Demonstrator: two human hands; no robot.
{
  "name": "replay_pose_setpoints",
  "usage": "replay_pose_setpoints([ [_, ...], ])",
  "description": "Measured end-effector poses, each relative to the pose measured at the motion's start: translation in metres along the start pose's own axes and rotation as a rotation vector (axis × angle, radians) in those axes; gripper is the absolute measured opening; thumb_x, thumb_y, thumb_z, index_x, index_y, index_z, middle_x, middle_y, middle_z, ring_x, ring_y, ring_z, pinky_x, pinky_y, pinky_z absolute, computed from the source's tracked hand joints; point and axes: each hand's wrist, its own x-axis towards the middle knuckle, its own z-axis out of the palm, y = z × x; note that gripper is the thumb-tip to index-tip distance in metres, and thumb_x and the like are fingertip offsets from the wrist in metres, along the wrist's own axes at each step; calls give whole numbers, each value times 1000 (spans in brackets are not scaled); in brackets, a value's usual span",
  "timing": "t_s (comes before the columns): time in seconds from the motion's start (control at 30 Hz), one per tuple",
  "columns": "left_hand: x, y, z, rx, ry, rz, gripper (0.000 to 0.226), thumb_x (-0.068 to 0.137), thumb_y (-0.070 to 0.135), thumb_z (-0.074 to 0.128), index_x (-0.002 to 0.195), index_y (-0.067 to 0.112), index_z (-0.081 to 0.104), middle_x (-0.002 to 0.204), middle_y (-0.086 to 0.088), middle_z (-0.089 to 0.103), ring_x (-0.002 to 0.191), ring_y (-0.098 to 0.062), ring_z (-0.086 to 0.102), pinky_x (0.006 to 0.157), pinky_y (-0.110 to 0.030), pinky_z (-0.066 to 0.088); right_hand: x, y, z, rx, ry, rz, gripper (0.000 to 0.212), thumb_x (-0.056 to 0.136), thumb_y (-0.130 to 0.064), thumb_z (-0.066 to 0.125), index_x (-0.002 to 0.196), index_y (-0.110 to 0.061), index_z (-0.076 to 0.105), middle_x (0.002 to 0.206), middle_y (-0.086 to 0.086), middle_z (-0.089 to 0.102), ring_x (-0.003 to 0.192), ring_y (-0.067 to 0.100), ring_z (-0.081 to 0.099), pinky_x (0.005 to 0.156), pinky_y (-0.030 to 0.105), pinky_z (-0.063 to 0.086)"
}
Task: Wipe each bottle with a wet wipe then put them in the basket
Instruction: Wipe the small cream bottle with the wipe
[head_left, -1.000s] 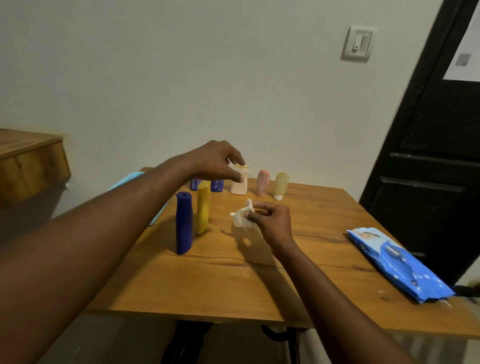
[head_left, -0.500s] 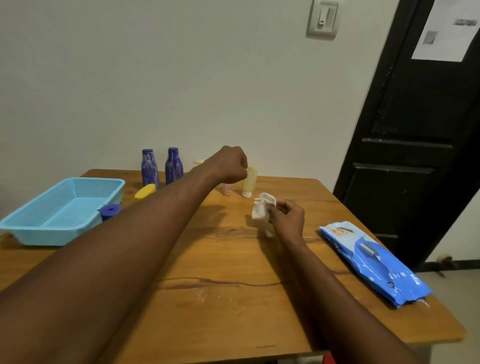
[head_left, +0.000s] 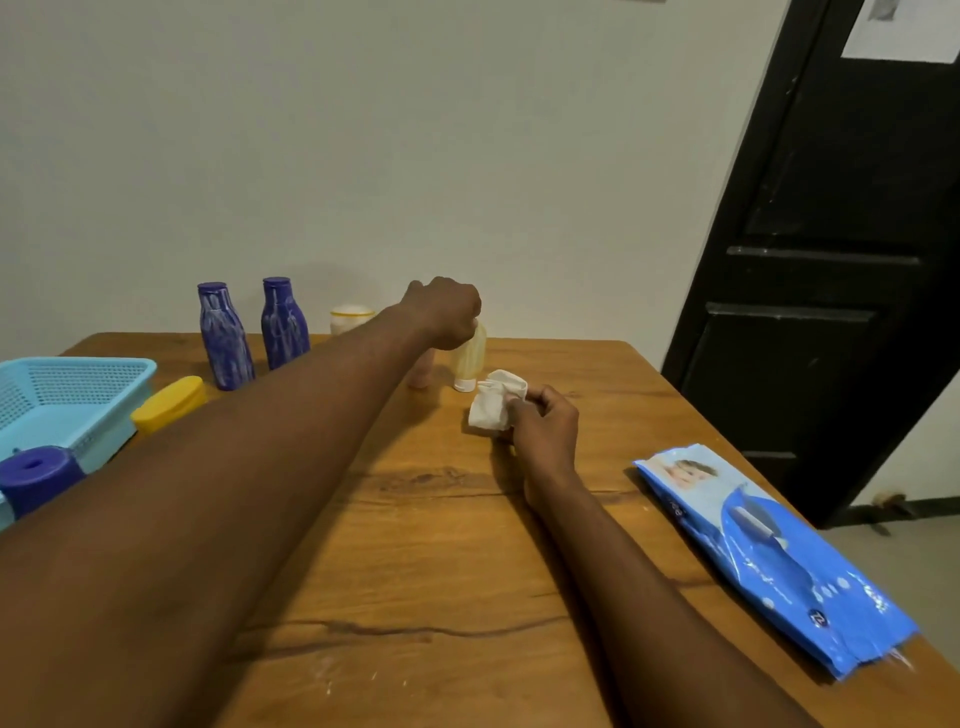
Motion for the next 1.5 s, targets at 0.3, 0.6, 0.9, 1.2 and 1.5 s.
replay_pose_setpoints([
  [0.3, -3, 0, -1, -140, 25, -24, 25, 91, 6, 62, 113, 10, 72, 117, -7, 71, 99, -25, 65, 87, -40, 57, -4, 2, -2, -3, -13, -50, 15, 97, -11, 63, 107, -17, 73, 100, -4, 75, 95, 11, 71, 85, 36, 62],
  [0.6, -63, 23, -15, -200, 88, -20, 21, 91, 8, 63, 109, 9, 74, 110, -8, 72, 93, -24, 67, 81, -36, 57, -36, -7, -21, 10, 105, -59, 16, 98, -13, 64, 110, -22, 70, 105, -5, 73, 99, 10, 69, 84, 31, 61],
  [0.9, -155, 45, -36, -304, 126, 20, 13, 88, 16, 69, 95, 13, 80, 92, 0, 76, 92, -20, 65, 81, -41, 58, -129, -25, -39, 9, 0, -205, 29, 97, -9, 64, 123, -18, 73, 109, -12, 76, 101, -2, 70, 87, 17, 56],
  [1.2, -217, 57, -50, -449, 146, 2, 15, 88, 13, 73, 100, 9, 80, 98, -2, 77, 80, -8, 66, 75, -28, 57, -180, -36, -50, -22, -75, -235, 30, 97, -9, 63, 118, -28, 72, 99, -21, 75, 98, -5, 69, 80, 9, 52],
  [1.5, -224, 58, -50, -575, -24, 7, 34, 90, 19, 73, 123, 14, 71, 128, -1, 69, 106, -11, 65, 76, -15, 42, -193, -38, -54, -30, -157, -203, 31, 103, -14, 54, 121, -31, 73, 108, -19, 76, 104, -1, 68, 90, 25, 56],
])
